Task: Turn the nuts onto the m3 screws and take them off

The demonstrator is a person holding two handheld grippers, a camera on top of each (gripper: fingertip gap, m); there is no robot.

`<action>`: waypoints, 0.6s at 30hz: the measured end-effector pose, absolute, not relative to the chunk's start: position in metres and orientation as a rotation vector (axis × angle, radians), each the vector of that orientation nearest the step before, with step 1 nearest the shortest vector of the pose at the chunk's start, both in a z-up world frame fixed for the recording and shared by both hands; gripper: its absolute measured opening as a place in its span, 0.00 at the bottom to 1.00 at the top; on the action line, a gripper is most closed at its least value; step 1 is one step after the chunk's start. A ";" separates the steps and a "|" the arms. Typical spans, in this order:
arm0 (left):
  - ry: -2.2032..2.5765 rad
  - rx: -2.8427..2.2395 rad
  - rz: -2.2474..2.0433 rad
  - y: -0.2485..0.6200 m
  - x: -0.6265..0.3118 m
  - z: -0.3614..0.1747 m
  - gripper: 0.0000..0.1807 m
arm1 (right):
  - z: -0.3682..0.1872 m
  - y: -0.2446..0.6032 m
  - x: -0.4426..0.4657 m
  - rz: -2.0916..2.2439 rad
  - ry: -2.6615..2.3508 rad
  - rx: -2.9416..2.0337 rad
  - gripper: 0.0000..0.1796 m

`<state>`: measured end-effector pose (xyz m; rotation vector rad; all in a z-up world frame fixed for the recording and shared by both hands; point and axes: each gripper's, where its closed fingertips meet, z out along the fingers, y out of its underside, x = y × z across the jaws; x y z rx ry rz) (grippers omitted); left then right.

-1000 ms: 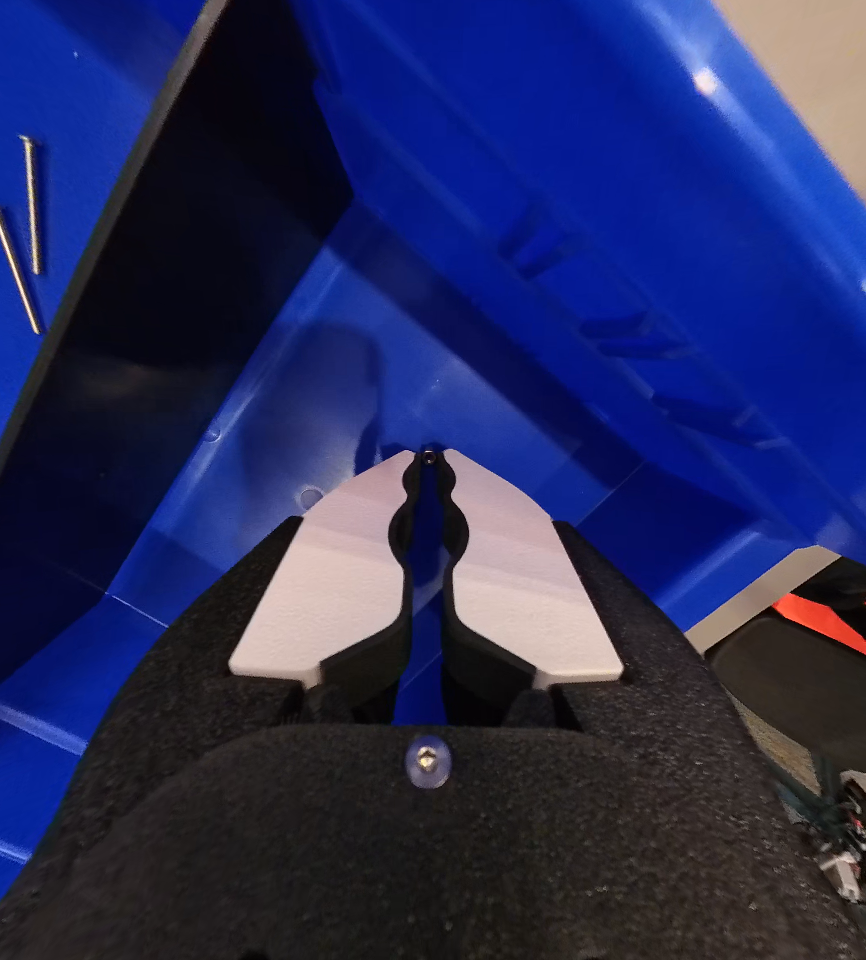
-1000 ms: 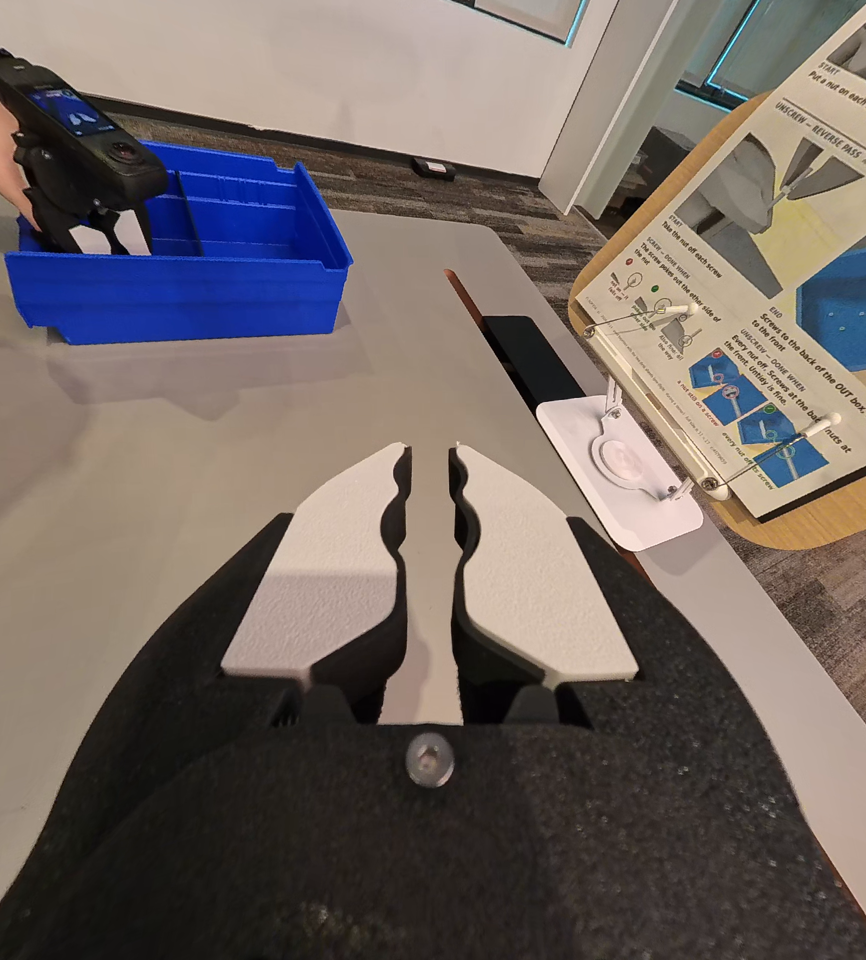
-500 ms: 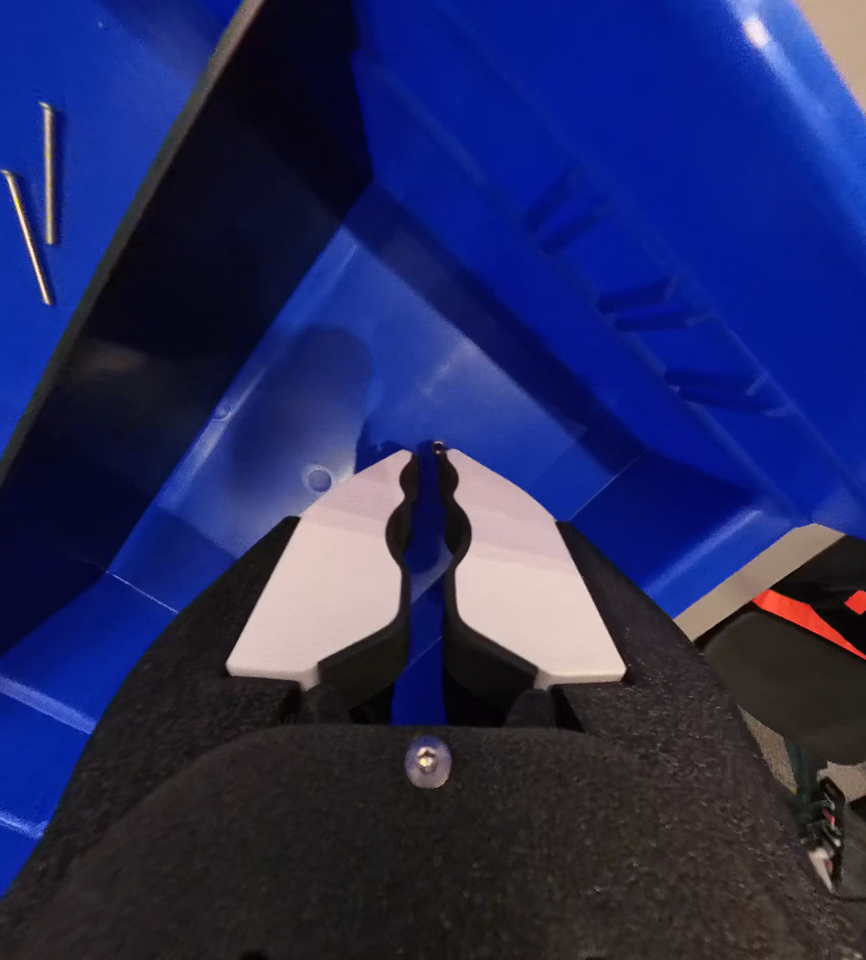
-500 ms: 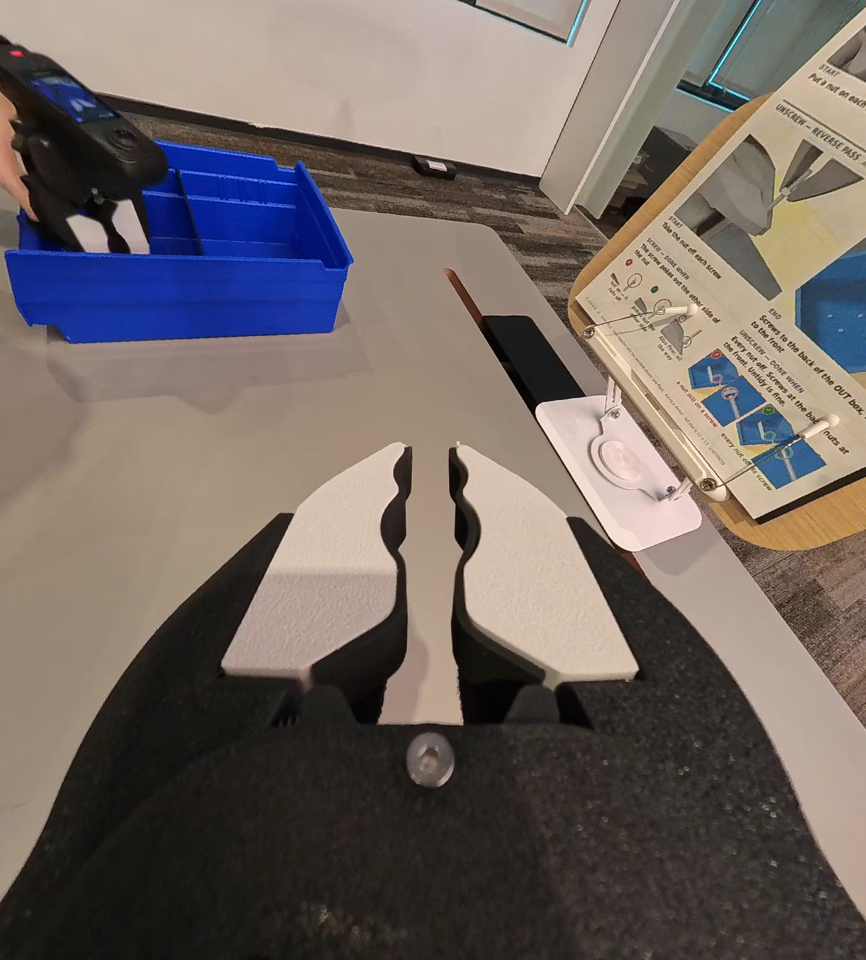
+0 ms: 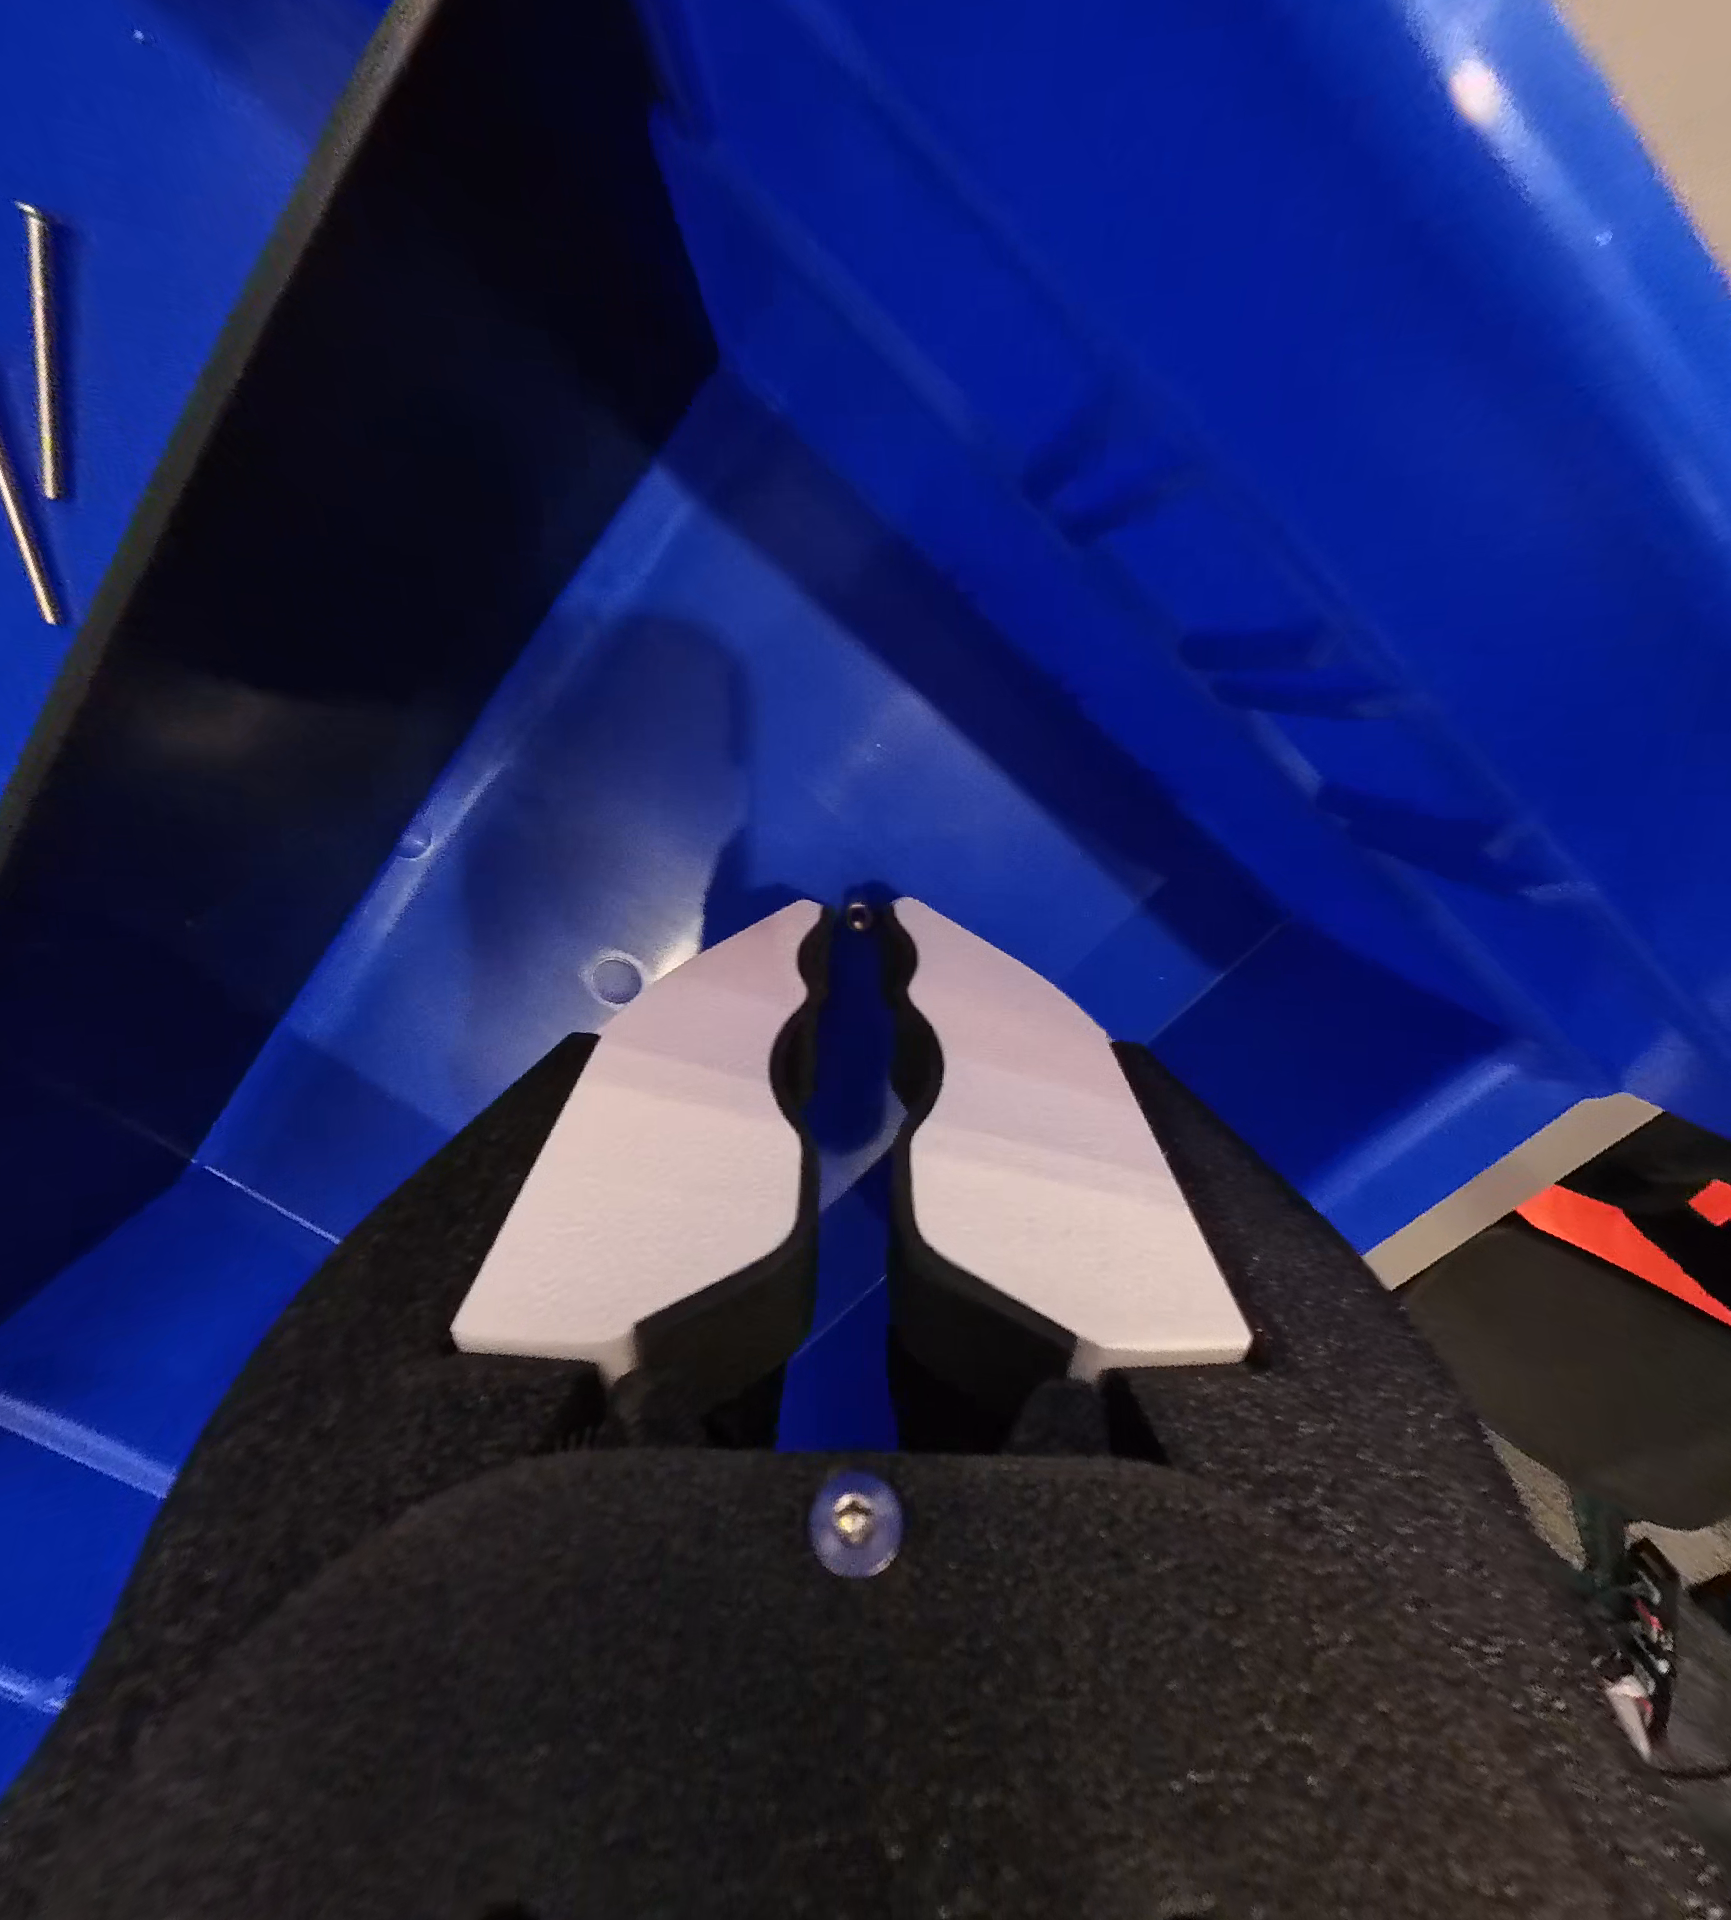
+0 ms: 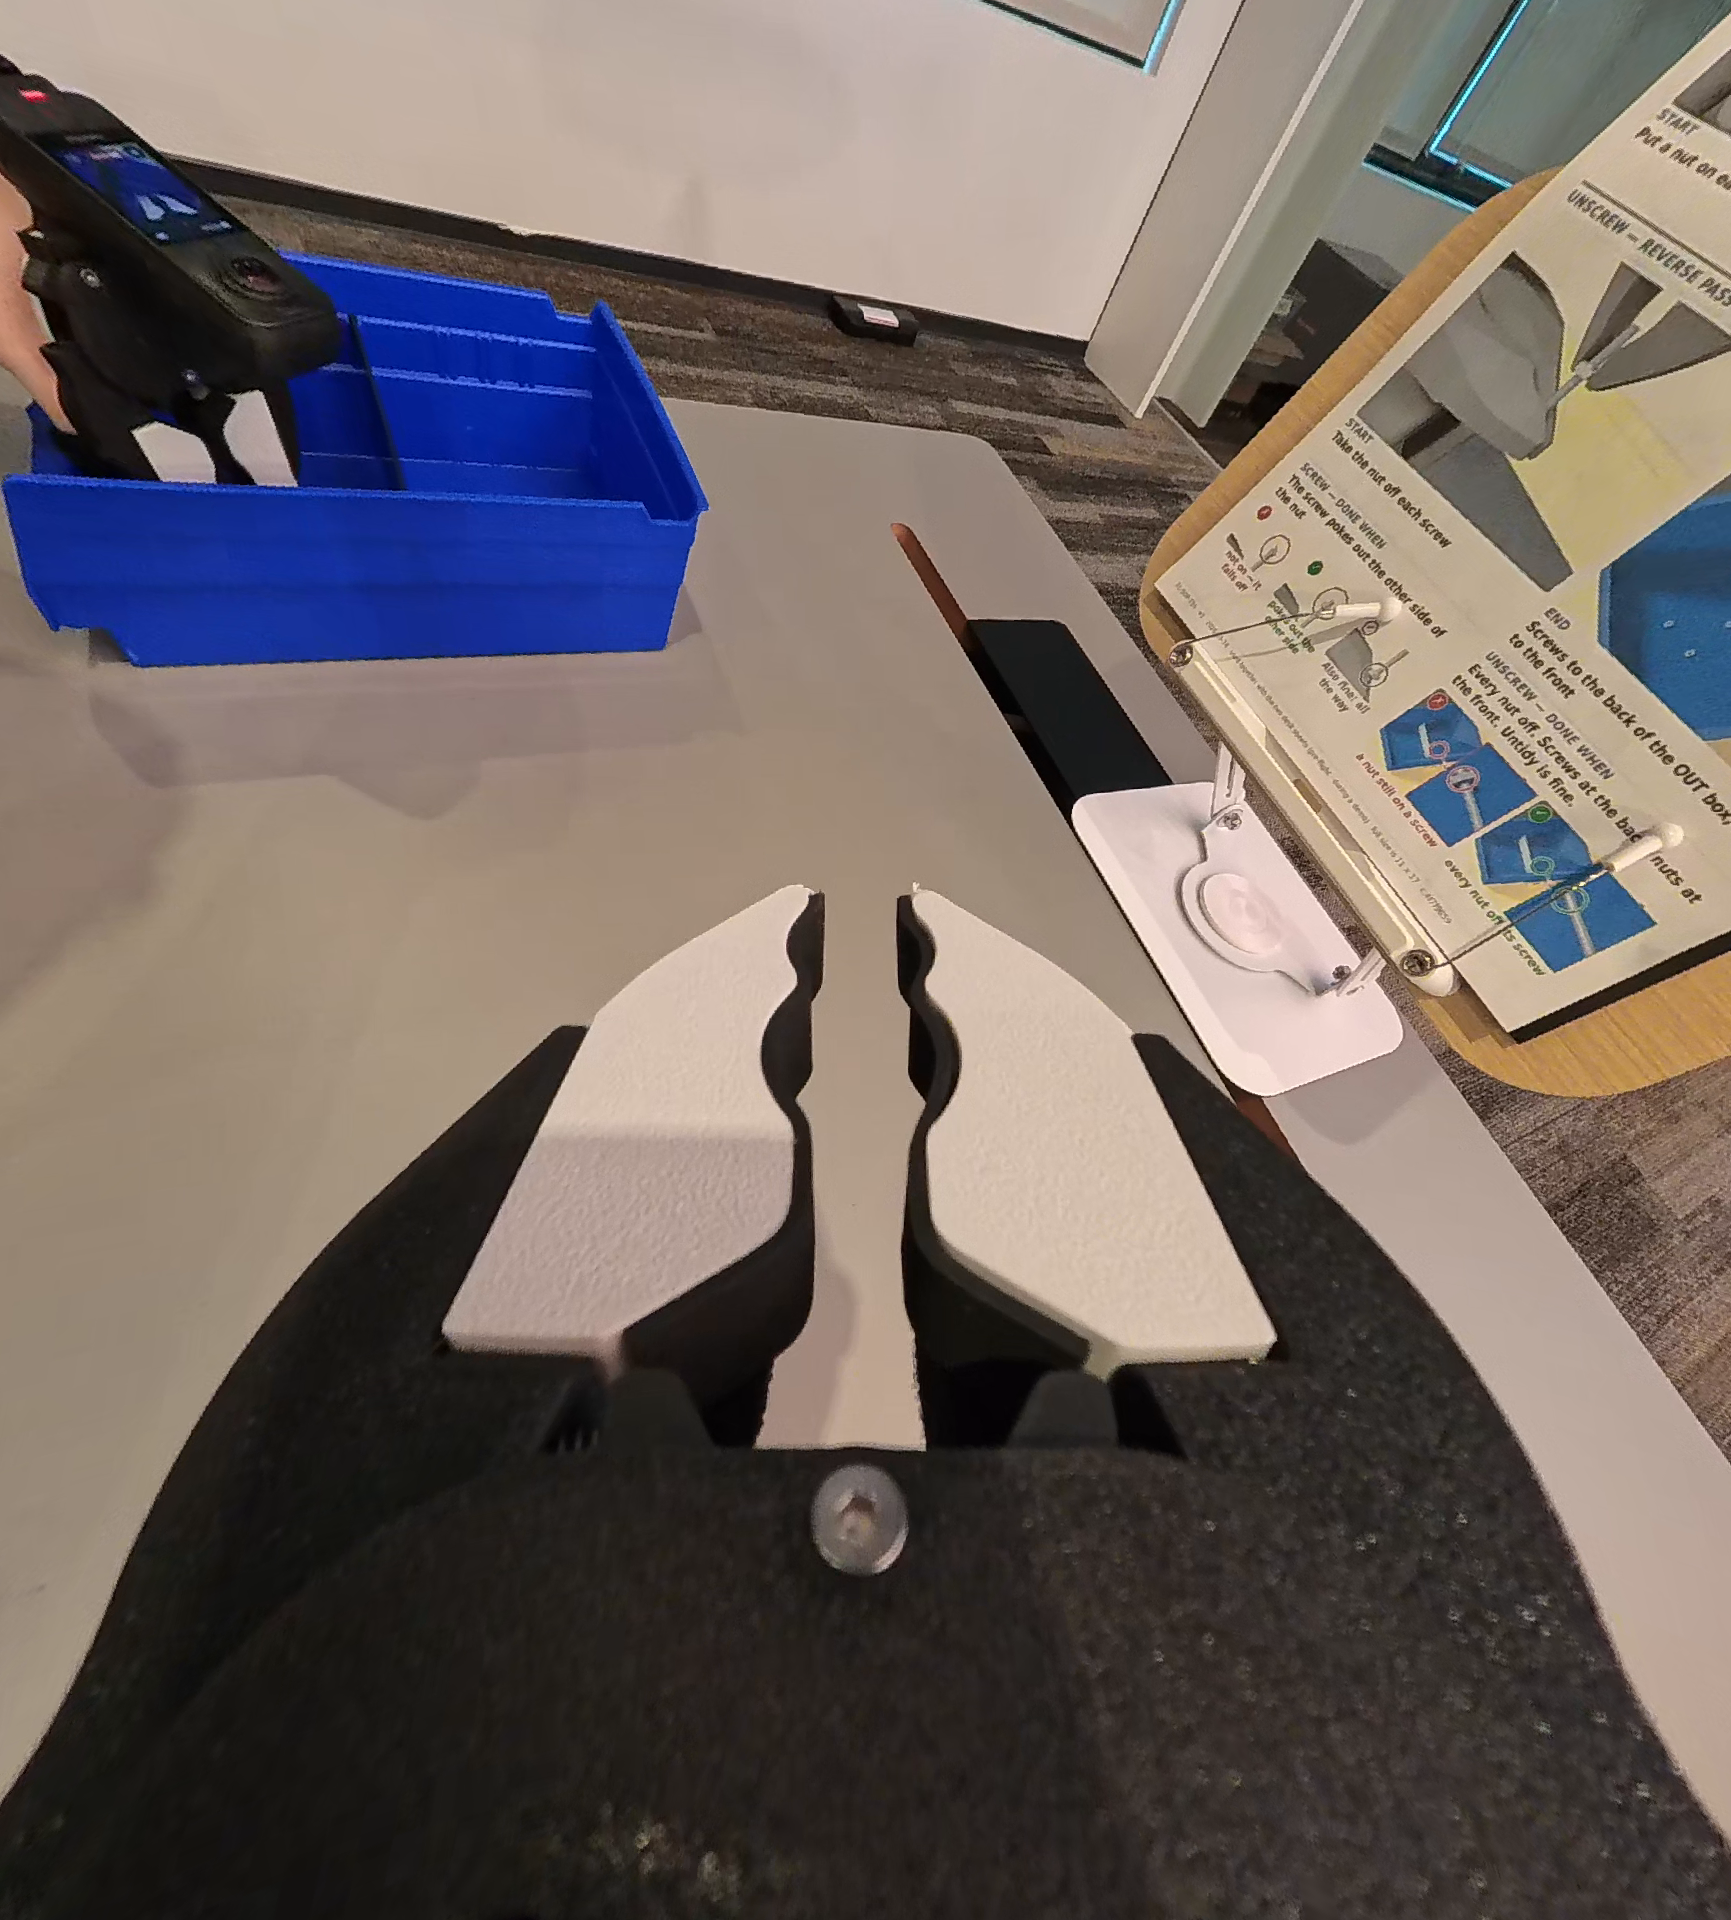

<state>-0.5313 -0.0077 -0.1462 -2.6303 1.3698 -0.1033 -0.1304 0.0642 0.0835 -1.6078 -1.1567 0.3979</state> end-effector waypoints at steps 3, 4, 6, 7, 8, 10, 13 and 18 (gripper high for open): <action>1.398 -2.633 -0.089 -0.010 -0.531 -0.146 0.03 | 0.084 0.065 -0.132 0.399 -1.160 -1.608 0.07; 1.402 -2.633 -0.084 -0.010 -0.531 -0.146 0.03 | 0.084 0.065 -0.132 0.399 -1.160 -1.607 0.07; 1.410 -2.640 -0.085 -0.011 -0.531 -0.147 0.03 | 0.084 0.064 -0.133 0.400 -1.165 -1.605 0.07; 1.410 -2.641 -0.086 -0.011 -0.531 -0.147 0.03 | 0.084 0.064 -0.133 0.397 -1.165 -1.604 0.07; 1.414 -2.638 -0.088 -0.011 -0.531 -0.147 0.03 | 0.084 0.064 -0.134 0.397 -1.165 -1.602 0.07; 1.428 -2.623 -0.091 -0.011 -0.531 -0.147 0.03 | 0.084 0.064 -0.133 0.401 -1.163 -1.602 0.07; 1.419 -2.612 -0.079 -0.010 -0.531 -0.146 0.02 | 0.084 0.064 -0.133 0.402 -1.160 -1.601 0.07; 1.343 -2.590 -0.129 -0.005 -0.532 -0.135 0.00 | 0.085 0.063 -0.131 0.398 -1.161 -1.602 0.07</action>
